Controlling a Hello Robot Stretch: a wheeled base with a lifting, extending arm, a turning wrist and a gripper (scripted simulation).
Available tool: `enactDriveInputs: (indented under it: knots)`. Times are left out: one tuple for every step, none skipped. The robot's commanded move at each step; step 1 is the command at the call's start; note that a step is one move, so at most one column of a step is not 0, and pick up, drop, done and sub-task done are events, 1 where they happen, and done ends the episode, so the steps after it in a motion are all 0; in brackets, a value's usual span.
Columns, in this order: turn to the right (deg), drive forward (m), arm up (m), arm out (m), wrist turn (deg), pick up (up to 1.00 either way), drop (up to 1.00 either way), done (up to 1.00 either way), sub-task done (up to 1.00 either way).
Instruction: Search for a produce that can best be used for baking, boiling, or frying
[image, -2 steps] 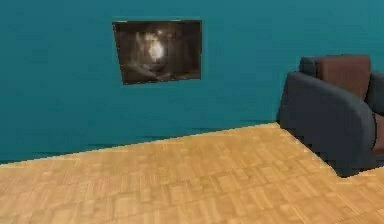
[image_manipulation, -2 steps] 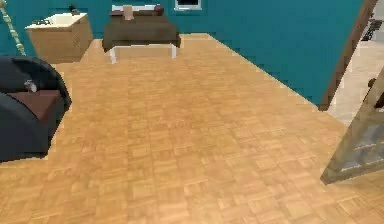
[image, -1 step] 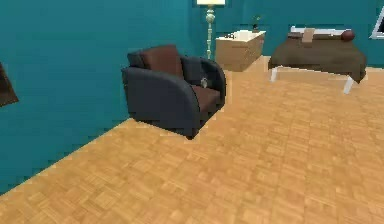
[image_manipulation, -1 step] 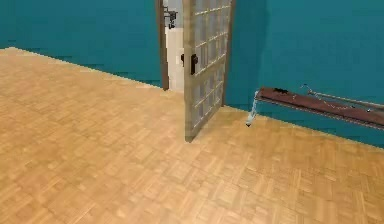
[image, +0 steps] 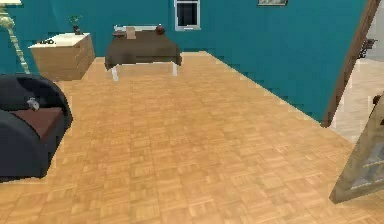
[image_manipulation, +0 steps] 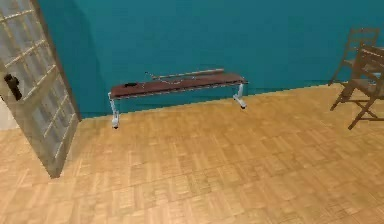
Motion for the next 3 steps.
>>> enactDriveInputs:
  knots:
    - [27.0, 0.00, 0.00, 0.00, 0.0, 0.00, 0.00, 0.00, 0.00]
    - [0.0, 1.00, 0.00, 0.00, 0.0, 0.00, 0.00, 0.00, 0.00]
    - [3.0, 0.00, 0.00, 0.00, 0.0, 0.00, 0.00, 0.00, 0.00]
